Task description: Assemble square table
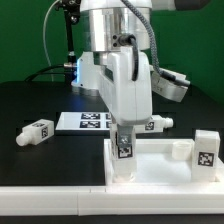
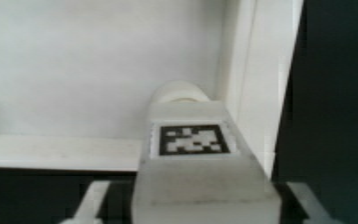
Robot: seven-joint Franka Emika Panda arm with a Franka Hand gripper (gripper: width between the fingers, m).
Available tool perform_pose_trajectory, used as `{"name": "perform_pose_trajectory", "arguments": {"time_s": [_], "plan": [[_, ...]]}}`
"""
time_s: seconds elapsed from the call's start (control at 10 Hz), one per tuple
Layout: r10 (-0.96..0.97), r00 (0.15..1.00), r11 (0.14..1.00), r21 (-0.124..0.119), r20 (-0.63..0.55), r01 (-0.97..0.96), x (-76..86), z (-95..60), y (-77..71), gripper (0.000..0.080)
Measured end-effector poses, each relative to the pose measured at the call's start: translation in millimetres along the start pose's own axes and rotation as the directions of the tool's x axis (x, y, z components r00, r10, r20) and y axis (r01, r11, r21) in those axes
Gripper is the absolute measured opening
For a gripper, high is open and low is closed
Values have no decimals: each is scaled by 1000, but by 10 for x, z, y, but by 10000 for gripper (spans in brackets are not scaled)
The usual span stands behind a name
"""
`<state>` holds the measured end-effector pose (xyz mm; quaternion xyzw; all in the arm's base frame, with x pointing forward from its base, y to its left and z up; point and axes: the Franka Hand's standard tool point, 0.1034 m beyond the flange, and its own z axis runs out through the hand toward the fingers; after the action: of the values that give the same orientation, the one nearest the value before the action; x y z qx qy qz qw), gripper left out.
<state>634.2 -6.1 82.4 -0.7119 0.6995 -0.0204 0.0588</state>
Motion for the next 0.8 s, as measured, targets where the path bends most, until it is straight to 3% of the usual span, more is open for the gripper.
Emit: {"name": "perform_pose_trajectory", "arguments": {"time_s": [0.5,0.6,0.7,0.8], "plan": [[49,999,999,3,14,-49,4,2,3,285],[-28,1000,1000,9,8,28,-14,5,-5,336],[-137,991,991,17,3,136,-59,10,-15,519],[-347,938,938,15,-12,347,-91,10,-32,608]]}}
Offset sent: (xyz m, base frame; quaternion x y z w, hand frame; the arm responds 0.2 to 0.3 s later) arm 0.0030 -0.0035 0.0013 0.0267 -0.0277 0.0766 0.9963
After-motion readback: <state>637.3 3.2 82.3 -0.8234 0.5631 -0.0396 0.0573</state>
